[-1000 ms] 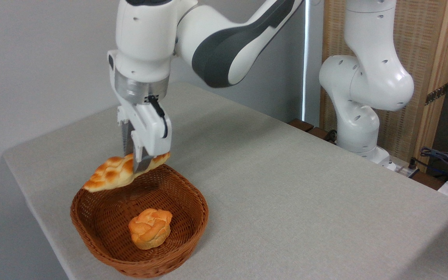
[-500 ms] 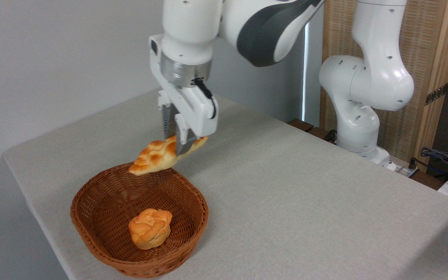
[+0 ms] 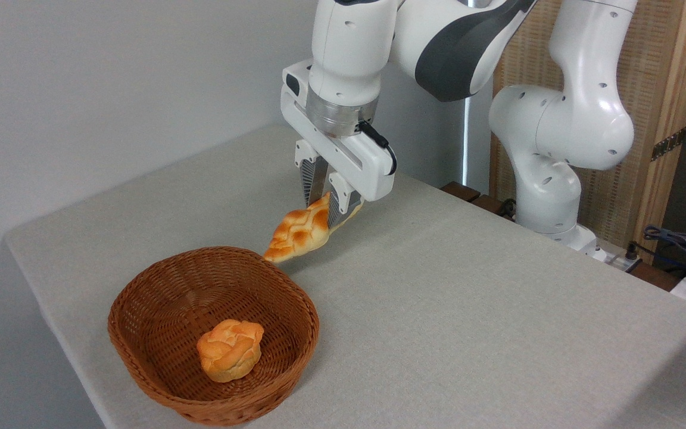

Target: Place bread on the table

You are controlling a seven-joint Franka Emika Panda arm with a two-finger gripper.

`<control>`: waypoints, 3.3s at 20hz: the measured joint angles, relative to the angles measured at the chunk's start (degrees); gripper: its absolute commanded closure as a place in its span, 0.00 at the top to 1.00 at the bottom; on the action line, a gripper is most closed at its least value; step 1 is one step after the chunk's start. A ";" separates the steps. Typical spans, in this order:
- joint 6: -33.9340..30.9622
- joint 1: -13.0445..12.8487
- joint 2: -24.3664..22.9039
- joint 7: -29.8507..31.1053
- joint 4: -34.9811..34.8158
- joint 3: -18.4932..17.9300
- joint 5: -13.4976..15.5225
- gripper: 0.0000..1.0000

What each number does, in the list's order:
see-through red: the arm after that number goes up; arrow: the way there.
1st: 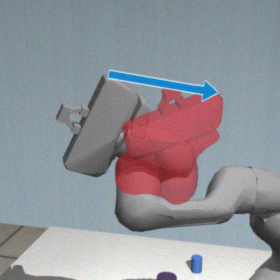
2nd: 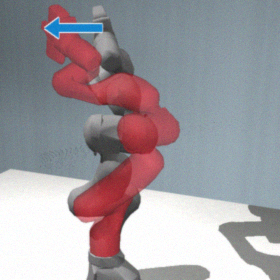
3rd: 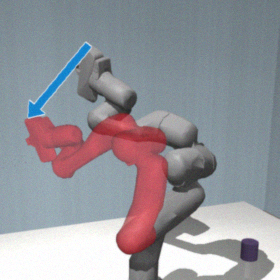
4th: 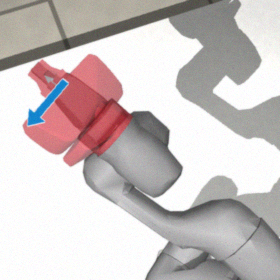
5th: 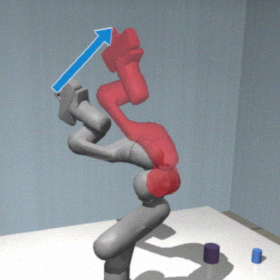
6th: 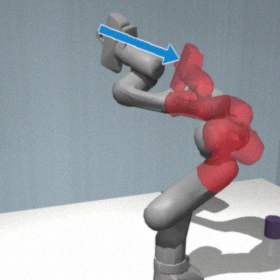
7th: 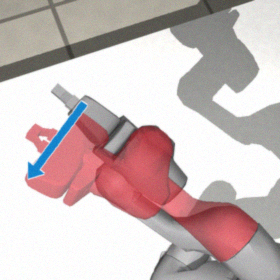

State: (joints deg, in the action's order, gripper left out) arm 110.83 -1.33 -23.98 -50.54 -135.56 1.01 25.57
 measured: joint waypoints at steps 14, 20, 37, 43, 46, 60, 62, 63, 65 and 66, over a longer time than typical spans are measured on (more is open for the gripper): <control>-1.63 -1.37 0.02 5.42 -2.03 0.22 -0.01 0.83; -1.66 -1.37 0.06 5.43 -2.12 0.22 -0.01 1.00; -1.66 -1.46 0.11 5.44 -2.10 0.23 -2.25 1.00; -1.66 -2.12 0.00 5.44 1.58 0.21 -2.25 1.00; -1.66 -2.11 0.01 5.45 5.09 0.03 -3.61 1.00; -13.31 -1.99 12.69 5.56 30.27 -0.46 -22.13 1.00; -13.48 -1.99 13.80 6.70 31.57 -0.47 -22.70 1.00; -13.90 -1.99 14.33 8.28 32.42 -0.46 -22.77 1.00; -16.80 -2.01 16.28 11.35 35.61 -0.46 -22.83 1.00; -18.03 -2.03 17.38 11.89 37.30 -0.46 -22.83 1.00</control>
State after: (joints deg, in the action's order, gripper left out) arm 92.79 -3.36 -6.60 -38.65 -98.26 0.55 2.74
